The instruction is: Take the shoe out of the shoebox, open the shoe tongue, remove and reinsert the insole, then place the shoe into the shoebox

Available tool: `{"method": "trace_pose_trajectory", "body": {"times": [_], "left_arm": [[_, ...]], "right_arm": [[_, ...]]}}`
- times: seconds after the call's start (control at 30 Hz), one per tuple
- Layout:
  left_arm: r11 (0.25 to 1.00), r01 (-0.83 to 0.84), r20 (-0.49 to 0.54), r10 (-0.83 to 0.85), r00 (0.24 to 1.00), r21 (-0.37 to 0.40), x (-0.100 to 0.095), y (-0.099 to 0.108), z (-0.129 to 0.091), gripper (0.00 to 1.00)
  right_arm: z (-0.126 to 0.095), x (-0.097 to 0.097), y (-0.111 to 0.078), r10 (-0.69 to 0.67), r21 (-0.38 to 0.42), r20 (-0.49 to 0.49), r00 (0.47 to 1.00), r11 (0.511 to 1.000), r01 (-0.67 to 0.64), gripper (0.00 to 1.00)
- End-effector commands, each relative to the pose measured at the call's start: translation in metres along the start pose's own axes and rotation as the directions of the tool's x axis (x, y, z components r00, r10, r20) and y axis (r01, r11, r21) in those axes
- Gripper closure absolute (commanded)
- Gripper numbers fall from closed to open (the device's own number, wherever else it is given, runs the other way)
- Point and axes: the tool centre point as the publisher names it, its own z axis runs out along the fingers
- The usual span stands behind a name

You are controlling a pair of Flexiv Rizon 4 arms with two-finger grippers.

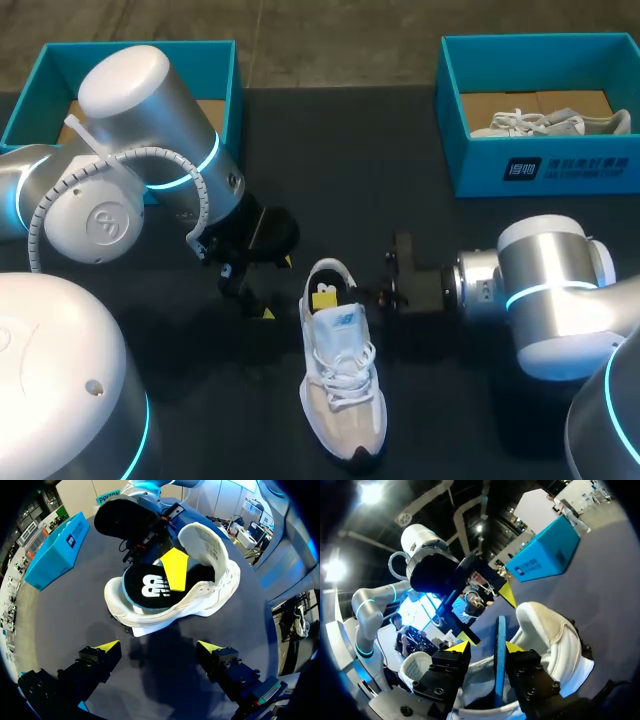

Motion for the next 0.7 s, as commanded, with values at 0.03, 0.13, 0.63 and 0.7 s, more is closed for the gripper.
{"method": "trace_pose_trajectory", "body": {"times": [0.03, 0.13, 0.63, 0.7], "left_arm": [[1.0, 0.0, 0.003, 0.0, 1.0, 0.0, 0.001, 0.0, 0.001, 0.0], [1.0, 0.0, 0.003, 0.0, 1.0, 0.0, 0.001, 0.0, 0.001, 0.0], [1.0, 0.0, 0.003, 0.0, 1.0, 0.0, 0.001, 0.0, 0.001, 0.0], [1.0, 0.0, 0.003, 0.0, 1.0, 0.0, 0.001, 0.0, 0.001, 0.0]], "right_arm": [[0.0, 0.005, 0.006, -0.011, 0.001, 0.024, 1.0, 1.0, 0.011, 0.58], [-0.005, 0.007, 0.01, -0.03, -0.013, 0.037, 0.999, 0.999, 0.03, 0.58], [-0.005, -0.012, 0.012, 0.002, -0.039, 0.053, 0.999, 0.999, 0.0, 1.0], [-0.002, -0.015, 0.009, 0.015, -0.031, 0.048, 0.999, 0.999, -0.014, 1.0]]}}
